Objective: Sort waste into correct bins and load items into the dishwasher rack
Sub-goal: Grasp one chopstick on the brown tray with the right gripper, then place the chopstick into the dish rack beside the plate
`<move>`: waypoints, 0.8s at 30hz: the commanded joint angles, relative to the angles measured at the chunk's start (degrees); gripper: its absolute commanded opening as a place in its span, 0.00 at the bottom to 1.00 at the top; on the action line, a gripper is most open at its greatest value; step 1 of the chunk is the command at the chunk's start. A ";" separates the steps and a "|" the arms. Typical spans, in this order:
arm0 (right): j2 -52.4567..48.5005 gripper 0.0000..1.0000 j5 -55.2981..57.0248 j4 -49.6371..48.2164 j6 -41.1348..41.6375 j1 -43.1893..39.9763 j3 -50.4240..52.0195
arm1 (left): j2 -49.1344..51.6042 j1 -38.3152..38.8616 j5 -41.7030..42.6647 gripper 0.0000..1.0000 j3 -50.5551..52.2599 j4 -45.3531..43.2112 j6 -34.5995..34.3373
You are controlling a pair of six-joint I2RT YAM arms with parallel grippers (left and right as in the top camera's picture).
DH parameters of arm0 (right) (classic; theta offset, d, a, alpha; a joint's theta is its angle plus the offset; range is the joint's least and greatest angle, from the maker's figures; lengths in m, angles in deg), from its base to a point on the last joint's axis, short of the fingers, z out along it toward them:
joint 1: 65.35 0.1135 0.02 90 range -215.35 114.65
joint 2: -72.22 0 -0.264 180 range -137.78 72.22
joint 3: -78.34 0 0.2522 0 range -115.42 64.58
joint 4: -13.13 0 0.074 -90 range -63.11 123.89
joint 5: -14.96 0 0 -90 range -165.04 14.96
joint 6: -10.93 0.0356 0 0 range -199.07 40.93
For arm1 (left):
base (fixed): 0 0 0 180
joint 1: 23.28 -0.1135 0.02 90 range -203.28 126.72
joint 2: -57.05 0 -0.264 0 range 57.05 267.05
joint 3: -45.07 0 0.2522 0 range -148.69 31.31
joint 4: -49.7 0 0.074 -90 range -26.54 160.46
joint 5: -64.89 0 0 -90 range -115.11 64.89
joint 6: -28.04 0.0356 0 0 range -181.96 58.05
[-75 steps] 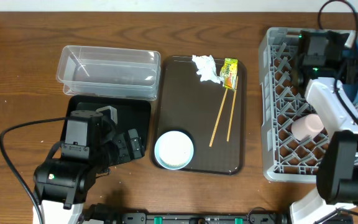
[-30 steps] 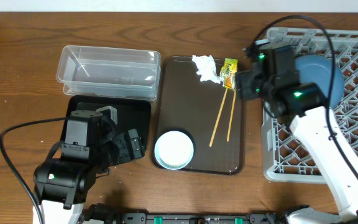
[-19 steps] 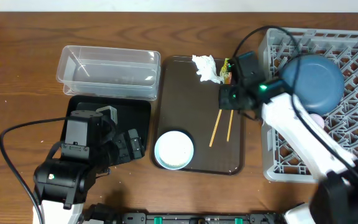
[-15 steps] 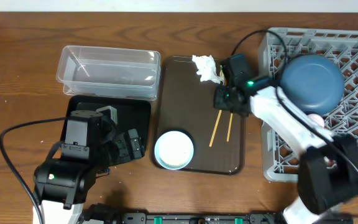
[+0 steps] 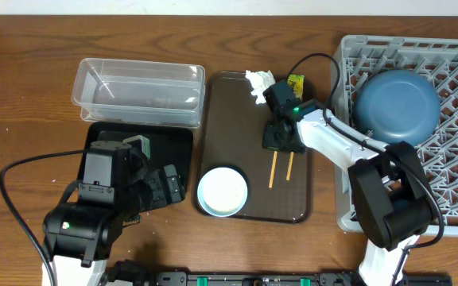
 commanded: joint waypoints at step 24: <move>29.22 0.01 25.53 17.07 -7.30 -2.38 0.28 | -0.02 0.09 -0.57 0.96 -0.79 0.13 0.55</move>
